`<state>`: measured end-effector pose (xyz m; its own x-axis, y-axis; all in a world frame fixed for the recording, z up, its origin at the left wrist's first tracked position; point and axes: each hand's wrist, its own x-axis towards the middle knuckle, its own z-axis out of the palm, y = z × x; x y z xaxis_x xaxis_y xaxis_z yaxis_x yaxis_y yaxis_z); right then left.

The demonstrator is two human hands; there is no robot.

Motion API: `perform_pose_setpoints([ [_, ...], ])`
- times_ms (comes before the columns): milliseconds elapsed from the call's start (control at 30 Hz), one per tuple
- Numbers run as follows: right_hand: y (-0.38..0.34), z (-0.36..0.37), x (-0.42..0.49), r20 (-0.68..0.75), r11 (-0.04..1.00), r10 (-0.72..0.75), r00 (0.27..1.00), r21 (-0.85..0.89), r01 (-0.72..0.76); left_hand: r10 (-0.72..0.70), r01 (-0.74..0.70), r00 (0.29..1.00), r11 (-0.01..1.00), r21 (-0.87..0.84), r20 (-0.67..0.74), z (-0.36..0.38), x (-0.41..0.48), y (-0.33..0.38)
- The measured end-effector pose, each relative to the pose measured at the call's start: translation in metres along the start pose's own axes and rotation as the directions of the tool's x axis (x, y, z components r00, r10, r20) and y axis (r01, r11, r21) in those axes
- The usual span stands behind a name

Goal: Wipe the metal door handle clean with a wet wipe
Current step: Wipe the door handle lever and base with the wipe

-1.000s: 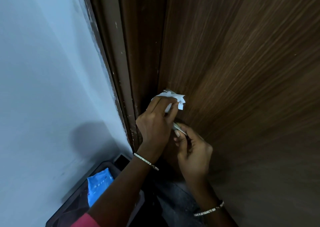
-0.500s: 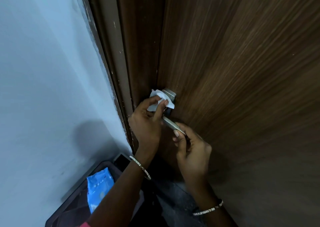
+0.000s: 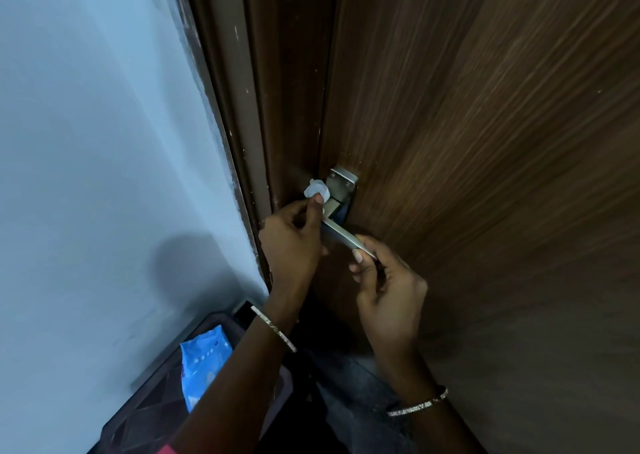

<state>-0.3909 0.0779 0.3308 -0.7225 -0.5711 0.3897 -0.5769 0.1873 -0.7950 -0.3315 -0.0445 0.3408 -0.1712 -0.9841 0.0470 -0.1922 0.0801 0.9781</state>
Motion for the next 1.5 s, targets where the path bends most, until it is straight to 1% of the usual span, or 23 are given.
perform_pose_setpoints([
  [67,0.000,0.000,0.000,0.007,1.000,0.009,1.000,0.005,-0.009,-0.152,0.153,0.988,0.981,-0.118,0.020,-0.001,-0.003,0.001],
  [133,-0.001,-0.001,0.000,0.023,1.000,-0.001,1.000,-0.018,0.001,-0.323,0.322,0.946,0.918,-0.231,0.036,-0.002,-0.003,0.002],
  [200,-0.002,-0.003,0.000,0.029,0.999,-0.005,1.000,-0.033,0.006,-0.408,0.403,0.912,0.864,-0.301,0.047,-0.005,-0.005,0.003],
  [267,-0.002,-0.004,0.000,0.031,0.999,-0.011,0.999,-0.033,0.012,-0.396,0.380,0.918,0.868,-0.319,0.017,-0.009,-0.012,0.001],
  [367,-0.004,-0.003,0.000,0.029,0.999,-0.010,1.000,-0.031,0.011,-0.277,0.260,0.960,0.930,-0.259,-0.030,-0.012,-0.017,0.000],
  [500,-0.006,-0.002,0.001,0.016,1.000,-0.001,1.000,-0.010,0.001,-0.142,0.149,0.987,0.984,-0.100,0.076,-0.003,-0.004,0.006],
  [567,-0.007,-0.003,0.001,0.020,1.000,-0.003,1.000,-0.019,0.003,-0.095,0.096,0.993,0.995,-0.012,0.068,-0.001,0.000,0.007],
  [700,-0.007,-0.003,0.001,0.034,0.998,-0.012,0.999,-0.056,0.014,-0.087,0.086,0.996,0.996,-0.032,-0.017,-0.008,-0.007,0.004],
  [767,-0.006,-0.003,0.001,0.030,0.999,-0.014,0.999,-0.052,0.015,-0.148,0.143,0.987,0.986,-0.087,-0.064,-0.010,-0.013,0.001],
  [800,-0.006,-0.004,0.001,0.031,0.999,-0.015,0.999,-0.050,0.016,-0.212,0.200,0.974,0.970,-0.137,-0.083,-0.010,-0.016,0.000],
  [833,-0.005,-0.004,0.001,0.034,0.999,-0.012,0.999,-0.044,0.014,-0.306,0.283,0.948,0.936,-0.208,-0.086,-0.010,-0.019,0.000],
  [867,-0.005,-0.004,0.001,0.038,0.999,-0.010,0.999,-0.034,0.011,-0.428,0.392,0.902,0.869,-0.301,-0.061,-0.010,-0.021,0.001],
  [933,-0.003,-0.004,0.001,0.035,1.000,-0.001,0.999,-0.008,0.001,-0.647,0.608,0.756,0.642,-0.467,0.096,-0.010,-0.022,0.002],
  [967,-0.002,-0.004,0.001,0.030,1.000,0.008,1.000,0.006,-0.008,-0.698,0.684,0.687,0.525,-0.507,0.204,-0.010,-0.022,0.002],
  [1000,-0.001,-0.004,0.002,0.026,1.000,0.018,1.000,0.020,-0.018,-0.701,0.730,0.639,0.425,-0.535,0.316,-0.009,-0.022,0.002],
  [1067,0.001,-0.003,0.002,0.015,0.998,0.042,0.999,0.046,-0.043,-0.618,0.779,0.593,0.278,-0.562,0.516,-0.004,-0.025,0.002],
  [1167,0.004,-0.003,0.003,0.038,0.986,0.072,0.997,0.146,-0.077,-0.499,0.829,0.542,0.183,-0.529,0.676,0.005,-0.033,-0.001],
  [1233,0.005,-0.004,0.005,0.099,0.936,0.156,0.983,0.302,-0.180,-0.443,0.838,0.533,0.153,-0.524,0.721,0.007,-0.038,-0.003],
  [1267,0.006,-0.004,0.006,0.131,0.876,0.234,0.963,0.401,-0.268,-0.425,0.836,0.537,0.146,-0.530,0.729,0.008,-0.039,-0.005],
  [1333,0.004,-0.006,0.010,0.230,0.652,0.415,0.880,0.599,-0.465,-0.400,0.836,0.538,0.135,-0.533,0.742,0.007,-0.040,-0.008],
  [1367,0.003,-0.006,0.013,0.299,0.528,0.474,0.828,0.655,-0.540,-0.385,0.838,0.535,0.128,-0.531,0.752,0.006,-0.040,-0.009],
  [1433,0.002,-0.006,0.017,0.442,0.350,0.505,0.741,0.680,-0.644,-0.359,0.843,0.526,0.096,-0.530,0.771,0.006,-0.041,-0.012],
  [1500,-0.001,-0.006,0.024,0.543,0.289,0.450,0.709,0.663,-0.691,-0.358,0.839,0.530,0.094,-0.535,0.769,0.004,-0.042,-0.013],
])
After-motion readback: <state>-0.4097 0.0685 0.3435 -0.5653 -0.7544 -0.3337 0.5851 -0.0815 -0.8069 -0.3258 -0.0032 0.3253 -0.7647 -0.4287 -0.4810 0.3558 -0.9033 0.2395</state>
